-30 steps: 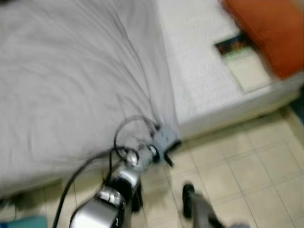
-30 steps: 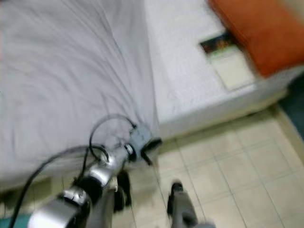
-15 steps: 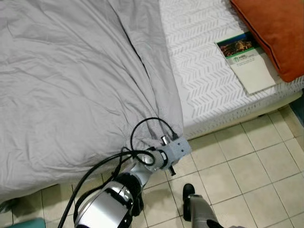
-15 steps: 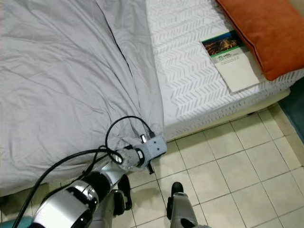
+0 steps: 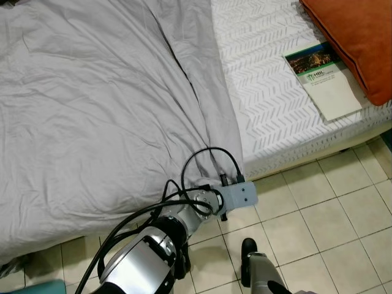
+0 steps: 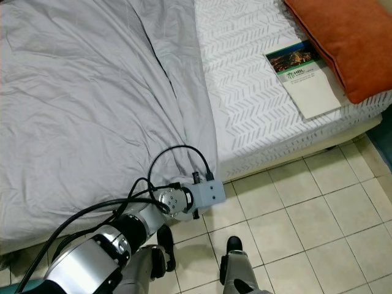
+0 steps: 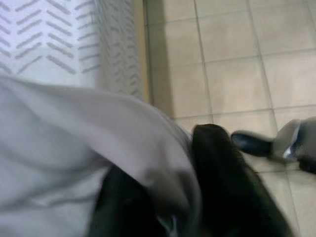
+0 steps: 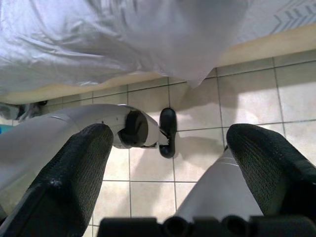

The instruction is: Clean up the room

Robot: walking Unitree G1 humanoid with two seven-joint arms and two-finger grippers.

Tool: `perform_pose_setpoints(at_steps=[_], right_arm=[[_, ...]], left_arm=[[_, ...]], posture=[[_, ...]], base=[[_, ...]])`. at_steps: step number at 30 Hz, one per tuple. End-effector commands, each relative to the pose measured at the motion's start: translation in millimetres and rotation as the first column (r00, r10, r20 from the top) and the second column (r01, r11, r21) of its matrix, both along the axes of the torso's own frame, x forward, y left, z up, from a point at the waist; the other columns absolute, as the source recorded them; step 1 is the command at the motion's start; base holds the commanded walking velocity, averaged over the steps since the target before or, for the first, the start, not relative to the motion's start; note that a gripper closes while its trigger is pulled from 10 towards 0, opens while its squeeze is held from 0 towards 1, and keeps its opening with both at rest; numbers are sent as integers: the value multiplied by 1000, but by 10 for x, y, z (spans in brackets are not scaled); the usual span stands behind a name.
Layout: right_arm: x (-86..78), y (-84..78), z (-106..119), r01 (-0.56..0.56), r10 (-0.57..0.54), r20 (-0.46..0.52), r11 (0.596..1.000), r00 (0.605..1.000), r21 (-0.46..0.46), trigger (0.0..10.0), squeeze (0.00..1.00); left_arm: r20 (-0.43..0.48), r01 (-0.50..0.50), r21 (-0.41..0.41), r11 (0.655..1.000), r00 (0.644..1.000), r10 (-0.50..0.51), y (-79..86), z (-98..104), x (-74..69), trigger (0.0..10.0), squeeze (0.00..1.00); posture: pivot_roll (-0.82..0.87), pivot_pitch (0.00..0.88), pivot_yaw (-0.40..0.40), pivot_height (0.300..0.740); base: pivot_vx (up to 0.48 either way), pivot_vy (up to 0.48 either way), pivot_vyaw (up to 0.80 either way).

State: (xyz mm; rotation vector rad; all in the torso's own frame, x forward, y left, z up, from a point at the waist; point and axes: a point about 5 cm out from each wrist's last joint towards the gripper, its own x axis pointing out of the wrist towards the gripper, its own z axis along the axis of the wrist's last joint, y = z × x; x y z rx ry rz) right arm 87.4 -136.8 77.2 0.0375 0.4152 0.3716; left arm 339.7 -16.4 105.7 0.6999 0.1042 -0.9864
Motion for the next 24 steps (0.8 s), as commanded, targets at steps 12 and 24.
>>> perform_pose_setpoints(at_steps=[12, 24], right_arm=[[-95, 28, -117, 3, -3, -66, 1000, 998, -3, 10000, 0], [280, -109, -138, 55, -53, 43, 998, 998, -42, 10000, 0]], left_arm=[[-587, -377, -703, 603, 787, -192, -979, 657, -273, 10000, 1000], [-266, -457, -565, 687, 889, 372, 917, 178, 190, 10000, 1000]], posture=[[-313, 535, 114, 740], [-221, 467, 128, 740]], base=[[0, 0, 0], [0, 0, 0]])
